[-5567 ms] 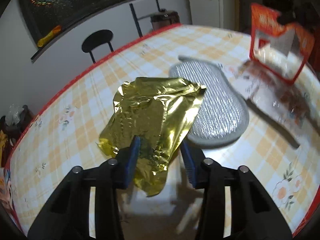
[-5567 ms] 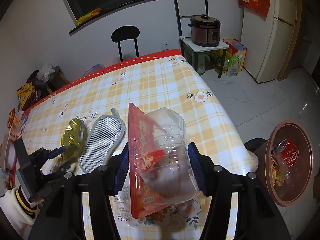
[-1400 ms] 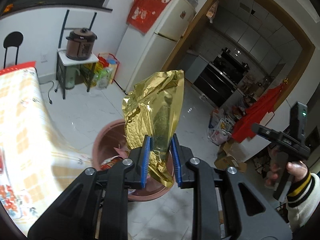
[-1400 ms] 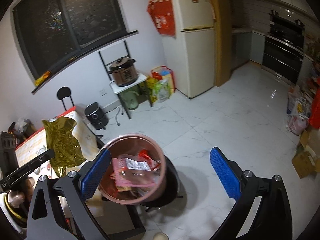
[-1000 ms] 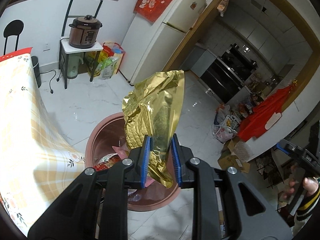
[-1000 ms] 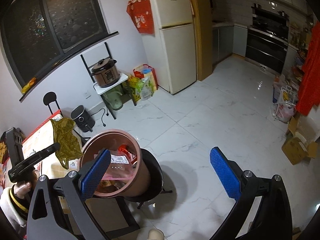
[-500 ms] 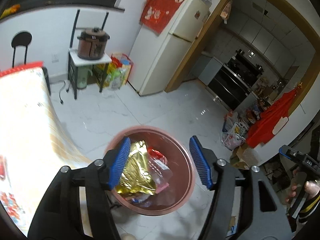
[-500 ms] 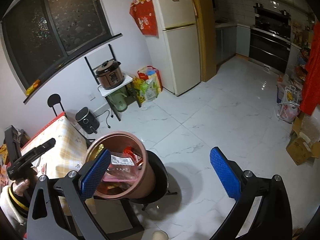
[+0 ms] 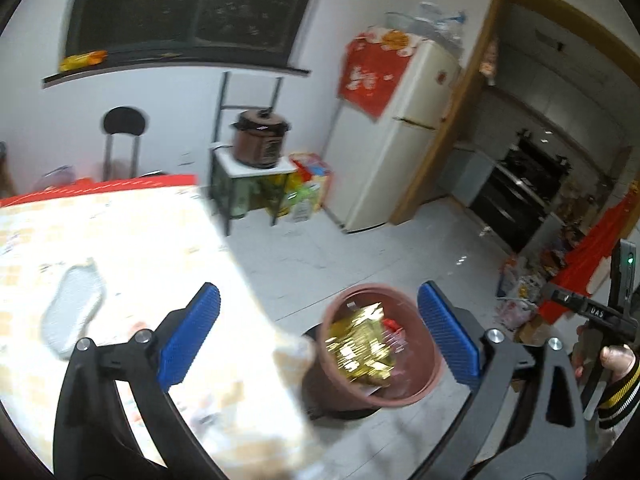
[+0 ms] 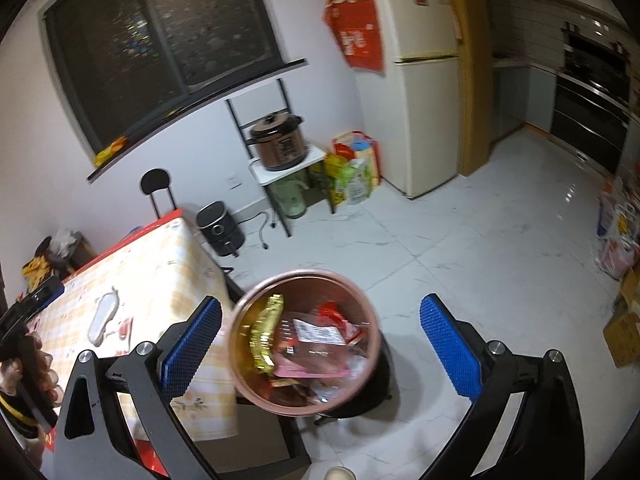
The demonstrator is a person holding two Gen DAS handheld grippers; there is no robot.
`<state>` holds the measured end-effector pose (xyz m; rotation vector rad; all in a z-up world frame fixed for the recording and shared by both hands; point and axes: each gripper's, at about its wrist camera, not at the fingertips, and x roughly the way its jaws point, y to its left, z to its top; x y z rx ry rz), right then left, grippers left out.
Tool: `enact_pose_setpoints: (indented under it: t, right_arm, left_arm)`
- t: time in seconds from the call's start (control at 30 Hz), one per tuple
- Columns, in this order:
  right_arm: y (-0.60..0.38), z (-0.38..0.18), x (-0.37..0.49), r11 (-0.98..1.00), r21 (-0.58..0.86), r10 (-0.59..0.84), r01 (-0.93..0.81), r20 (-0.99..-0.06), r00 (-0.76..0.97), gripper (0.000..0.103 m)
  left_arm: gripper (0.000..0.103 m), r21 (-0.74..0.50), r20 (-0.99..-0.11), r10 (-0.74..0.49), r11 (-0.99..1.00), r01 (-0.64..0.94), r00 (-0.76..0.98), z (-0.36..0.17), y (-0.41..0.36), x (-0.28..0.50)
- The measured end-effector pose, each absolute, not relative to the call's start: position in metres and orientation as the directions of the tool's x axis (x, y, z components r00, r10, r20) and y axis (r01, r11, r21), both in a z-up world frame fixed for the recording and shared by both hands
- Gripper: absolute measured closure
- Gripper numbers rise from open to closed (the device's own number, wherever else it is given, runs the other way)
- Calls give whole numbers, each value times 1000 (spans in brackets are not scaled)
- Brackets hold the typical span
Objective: Collect trash
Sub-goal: 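Move both tools back over the table toward the remaining items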
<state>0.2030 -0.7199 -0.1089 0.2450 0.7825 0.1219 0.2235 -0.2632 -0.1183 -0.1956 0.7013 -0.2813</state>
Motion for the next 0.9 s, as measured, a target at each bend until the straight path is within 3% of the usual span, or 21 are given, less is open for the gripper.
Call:
enact_pose_setpoints:
  t: [0.47,0.9]
  right_arm:
    - [-572,-104,227,938,272,346,-216,-686,640,5]
    - [-429,-109,227,915,230,388,-333,-731,561,5]
  left_arm:
    - [6,-220,-631,-71,971,-90,772,-104,-93,145]
    - [6,-234,-643,21,946,-223,766,-123,39,112]
